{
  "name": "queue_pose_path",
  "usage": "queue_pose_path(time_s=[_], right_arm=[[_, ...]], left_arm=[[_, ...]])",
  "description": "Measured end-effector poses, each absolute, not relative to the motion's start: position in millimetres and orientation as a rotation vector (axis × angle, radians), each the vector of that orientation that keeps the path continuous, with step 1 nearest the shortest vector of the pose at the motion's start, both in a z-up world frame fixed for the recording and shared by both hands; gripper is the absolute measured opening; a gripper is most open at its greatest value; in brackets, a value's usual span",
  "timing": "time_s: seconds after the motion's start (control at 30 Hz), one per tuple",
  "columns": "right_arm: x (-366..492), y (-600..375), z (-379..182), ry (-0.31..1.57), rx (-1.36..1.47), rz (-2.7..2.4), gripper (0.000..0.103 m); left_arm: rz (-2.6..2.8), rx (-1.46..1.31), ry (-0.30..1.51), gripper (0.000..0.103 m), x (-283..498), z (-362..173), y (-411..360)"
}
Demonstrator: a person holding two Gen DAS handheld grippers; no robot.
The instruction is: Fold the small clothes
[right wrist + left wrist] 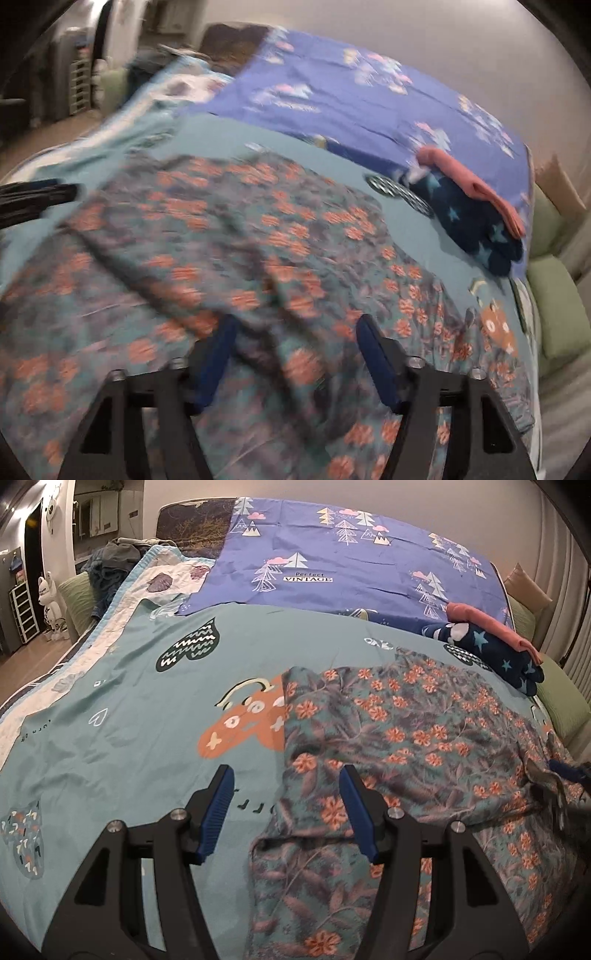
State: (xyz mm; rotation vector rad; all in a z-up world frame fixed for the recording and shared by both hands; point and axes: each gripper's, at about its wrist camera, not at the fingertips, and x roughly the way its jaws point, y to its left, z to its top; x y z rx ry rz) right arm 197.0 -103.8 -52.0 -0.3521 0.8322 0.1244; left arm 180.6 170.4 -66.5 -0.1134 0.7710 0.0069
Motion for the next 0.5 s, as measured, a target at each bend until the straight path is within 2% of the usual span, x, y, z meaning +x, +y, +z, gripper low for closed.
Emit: queue_pose_path(time_s=[0.03,0.07,0.2,0.27,0.37,0.5], right_arm=[[208,-119,-52,0.866,-0.274,0.087,0.010],[205,-147,-47,0.887,-0.176,0.068,0.009],[196,-260,-37,0.878,0.365,0.015,0.008],[188,-308,-42,0.883,0.577,-0.010,0.012],[183,-337,-46,0.925,0.639,-0.039,0.013],[190,-314,-40,0.949,0.537,0.102,0.031]], left_arm=[[0.008,-0.110,0.770,0.060,181,-66,171],[0.011,-0.105,0.767,0.060,181,-66,173],[0.015,-0.121,0.777,0.060,189,-70,180],[0.009,-0.128,0.783,0.060,196,-71,180],[-0.011,-0.129,0.785,0.061,207,-72,178],[-0.068,-0.151,0.828,0.063,236,-76,177]])
